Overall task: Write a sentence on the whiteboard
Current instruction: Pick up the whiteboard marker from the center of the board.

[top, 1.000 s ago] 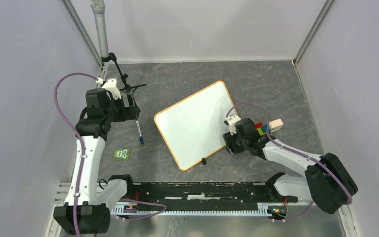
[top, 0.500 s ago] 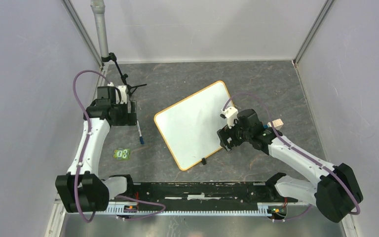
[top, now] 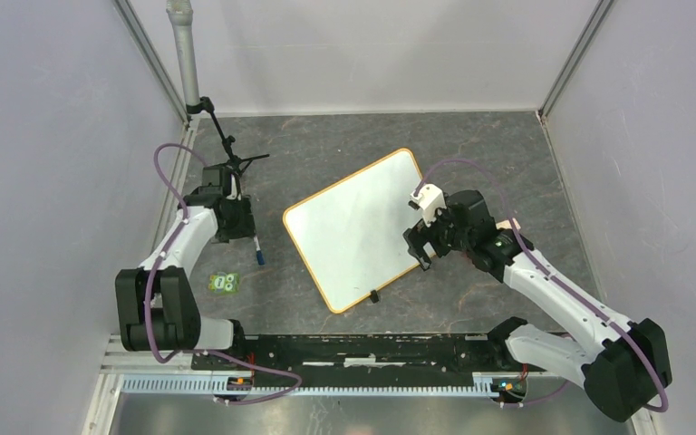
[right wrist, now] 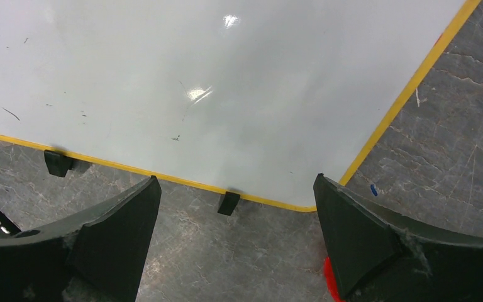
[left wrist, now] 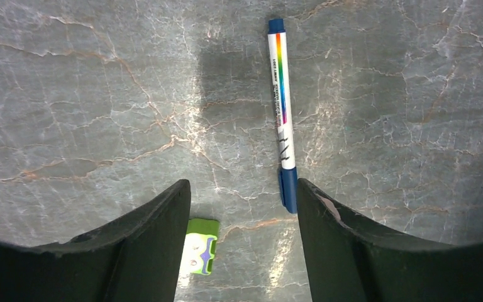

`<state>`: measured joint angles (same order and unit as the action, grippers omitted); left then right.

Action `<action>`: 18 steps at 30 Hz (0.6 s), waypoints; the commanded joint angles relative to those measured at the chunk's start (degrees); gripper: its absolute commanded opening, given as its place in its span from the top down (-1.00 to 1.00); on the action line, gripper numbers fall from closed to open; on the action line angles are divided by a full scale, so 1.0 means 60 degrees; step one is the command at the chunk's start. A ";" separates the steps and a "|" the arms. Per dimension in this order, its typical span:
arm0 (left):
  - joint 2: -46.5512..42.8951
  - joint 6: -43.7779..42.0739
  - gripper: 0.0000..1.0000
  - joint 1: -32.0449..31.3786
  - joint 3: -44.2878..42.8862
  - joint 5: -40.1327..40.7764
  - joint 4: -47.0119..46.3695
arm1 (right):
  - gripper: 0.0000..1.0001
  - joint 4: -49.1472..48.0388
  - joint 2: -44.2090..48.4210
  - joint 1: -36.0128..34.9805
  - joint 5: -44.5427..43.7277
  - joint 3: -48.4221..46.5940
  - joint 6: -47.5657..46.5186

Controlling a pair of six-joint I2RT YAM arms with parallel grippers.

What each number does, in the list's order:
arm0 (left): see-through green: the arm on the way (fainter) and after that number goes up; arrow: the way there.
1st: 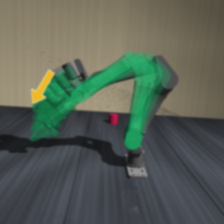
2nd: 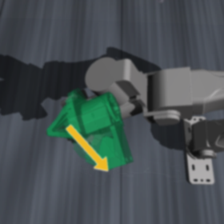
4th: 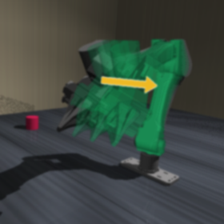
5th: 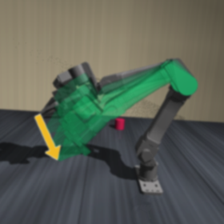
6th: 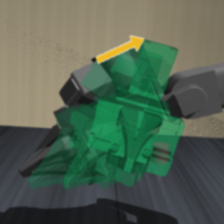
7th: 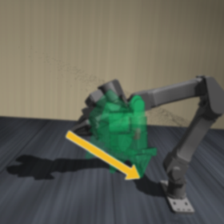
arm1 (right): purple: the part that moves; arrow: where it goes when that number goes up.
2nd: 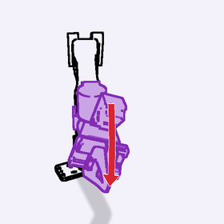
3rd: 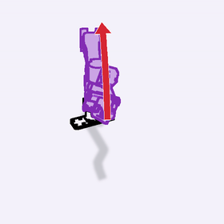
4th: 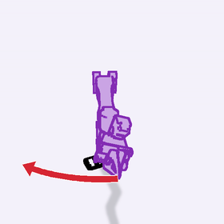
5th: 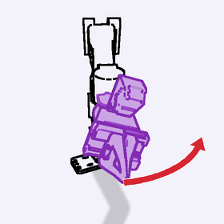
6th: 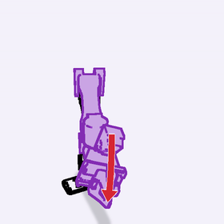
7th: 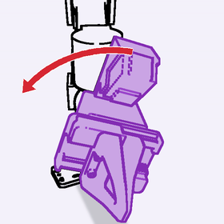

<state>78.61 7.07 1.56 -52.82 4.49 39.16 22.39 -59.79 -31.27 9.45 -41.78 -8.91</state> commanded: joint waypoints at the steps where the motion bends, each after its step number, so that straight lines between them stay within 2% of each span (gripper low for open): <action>1: -0.0061 0.1291 -0.36 -0.0107 0.0323 0.0425 -0.1372 | -0.96 0.0062 0.0265 0.0128 0.0151 -0.0160 -0.0200; 5: 0.0109 0.1544 -0.31 -0.0132 0.0630 0.0225 -0.1794 | -0.96 0.0041 0.0325 0.0193 0.0205 -0.0113 -0.0178; 10: 0.0672 0.1656 -0.15 -0.0142 0.0819 -0.0084 -0.1956 | -0.96 -0.0086 0.0297 0.0238 0.0149 -0.0010 -0.0003; 18: 0.1080 0.1736 -0.11 -0.0138 0.1050 -0.0217 -0.2405 | -0.96 -0.0152 0.0356 0.0303 0.0147 0.0136 0.0078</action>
<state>84.51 14.61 0.89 -46.46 3.92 28.49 23.16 -58.94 -29.82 10.04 -41.34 -8.95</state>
